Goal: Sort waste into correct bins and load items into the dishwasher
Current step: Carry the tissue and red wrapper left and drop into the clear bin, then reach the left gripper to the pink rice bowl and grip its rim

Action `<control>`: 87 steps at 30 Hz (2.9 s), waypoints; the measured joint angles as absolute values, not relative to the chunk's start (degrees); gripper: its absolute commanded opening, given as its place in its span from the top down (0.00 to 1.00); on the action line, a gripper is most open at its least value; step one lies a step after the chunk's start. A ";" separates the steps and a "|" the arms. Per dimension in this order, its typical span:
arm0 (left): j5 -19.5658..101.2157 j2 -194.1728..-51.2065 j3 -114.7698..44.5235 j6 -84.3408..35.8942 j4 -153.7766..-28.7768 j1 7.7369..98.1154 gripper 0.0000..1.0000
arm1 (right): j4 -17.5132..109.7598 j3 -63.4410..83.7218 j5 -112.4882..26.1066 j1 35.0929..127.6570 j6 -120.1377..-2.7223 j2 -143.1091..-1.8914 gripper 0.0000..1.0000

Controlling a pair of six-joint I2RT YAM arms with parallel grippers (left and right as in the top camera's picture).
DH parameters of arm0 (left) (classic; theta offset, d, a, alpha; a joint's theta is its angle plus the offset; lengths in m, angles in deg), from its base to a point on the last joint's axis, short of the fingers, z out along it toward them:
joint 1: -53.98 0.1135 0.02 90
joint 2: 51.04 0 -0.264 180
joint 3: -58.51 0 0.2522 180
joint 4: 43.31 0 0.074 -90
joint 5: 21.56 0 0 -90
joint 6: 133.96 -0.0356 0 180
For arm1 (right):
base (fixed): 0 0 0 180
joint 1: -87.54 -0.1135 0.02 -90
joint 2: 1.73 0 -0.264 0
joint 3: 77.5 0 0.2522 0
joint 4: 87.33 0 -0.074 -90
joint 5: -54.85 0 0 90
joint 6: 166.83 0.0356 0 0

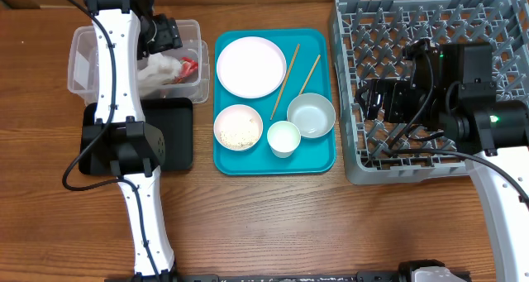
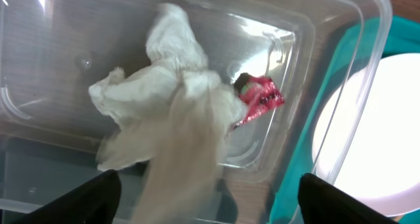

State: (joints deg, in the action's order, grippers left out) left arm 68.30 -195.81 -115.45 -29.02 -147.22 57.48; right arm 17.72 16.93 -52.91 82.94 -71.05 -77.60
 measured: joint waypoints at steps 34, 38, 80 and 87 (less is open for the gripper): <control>53.98 -157.91 -76.39 -36.43 -147.26 40.48 0.36 | 17.74 16.93 -52.88 82.94 -71.07 -76.14 0.00; 54.11 -158.04 -66.79 -35.58 -137.86 35.47 0.37 | 17.74 16.93 -52.88 82.94 -71.03 -76.14 0.00; 65.70 -175.05 -53.42 -16.39 -116.34 27.47 0.90 | 15.84 16.93 -52.88 82.94 -71.07 -76.14 0.00; 65.92 -175.05 -53.42 -17.85 -117.30 27.47 0.96 | 15.77 16.93 -52.91 82.94 -71.05 -76.14 0.00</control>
